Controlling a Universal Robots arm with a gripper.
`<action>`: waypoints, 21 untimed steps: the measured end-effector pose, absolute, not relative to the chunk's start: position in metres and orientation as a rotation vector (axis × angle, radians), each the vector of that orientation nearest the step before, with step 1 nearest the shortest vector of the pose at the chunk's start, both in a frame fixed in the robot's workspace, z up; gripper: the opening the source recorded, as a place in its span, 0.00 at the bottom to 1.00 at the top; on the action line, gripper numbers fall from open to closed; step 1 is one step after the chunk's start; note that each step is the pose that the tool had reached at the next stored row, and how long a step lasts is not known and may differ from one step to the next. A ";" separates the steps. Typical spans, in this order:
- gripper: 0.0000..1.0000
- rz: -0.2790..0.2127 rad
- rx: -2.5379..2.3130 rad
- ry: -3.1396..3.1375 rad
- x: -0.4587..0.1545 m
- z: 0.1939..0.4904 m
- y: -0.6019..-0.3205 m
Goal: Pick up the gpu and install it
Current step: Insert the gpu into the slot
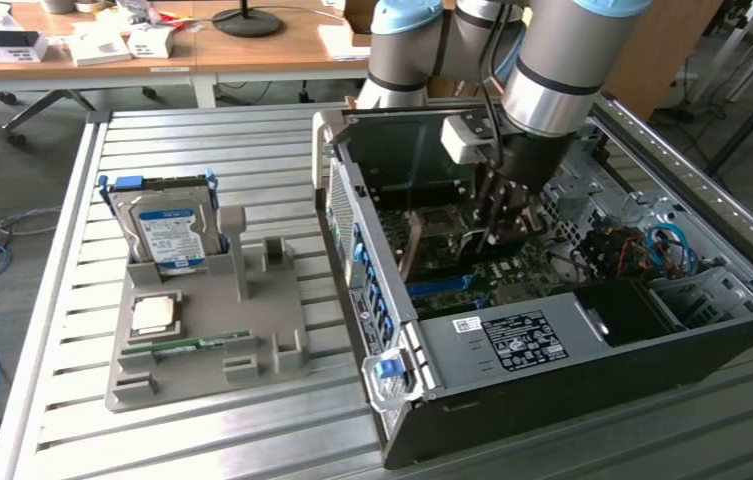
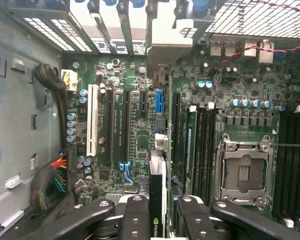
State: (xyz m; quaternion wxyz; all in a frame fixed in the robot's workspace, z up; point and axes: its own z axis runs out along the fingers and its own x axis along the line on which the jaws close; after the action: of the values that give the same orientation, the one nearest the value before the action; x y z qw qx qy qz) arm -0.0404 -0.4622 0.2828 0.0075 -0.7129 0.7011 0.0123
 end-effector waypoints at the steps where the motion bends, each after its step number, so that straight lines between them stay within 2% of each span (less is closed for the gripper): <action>1: 0.26 0.039 -2.229 2.192 -0.040 0.281 -0.462; 21: 0.26 0.038 -2.229 2.192 -0.048 0.274 -0.462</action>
State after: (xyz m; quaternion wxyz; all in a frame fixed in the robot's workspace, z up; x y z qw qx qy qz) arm -0.0480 -0.4619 0.2736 0.0075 -0.7130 0.7011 0.0123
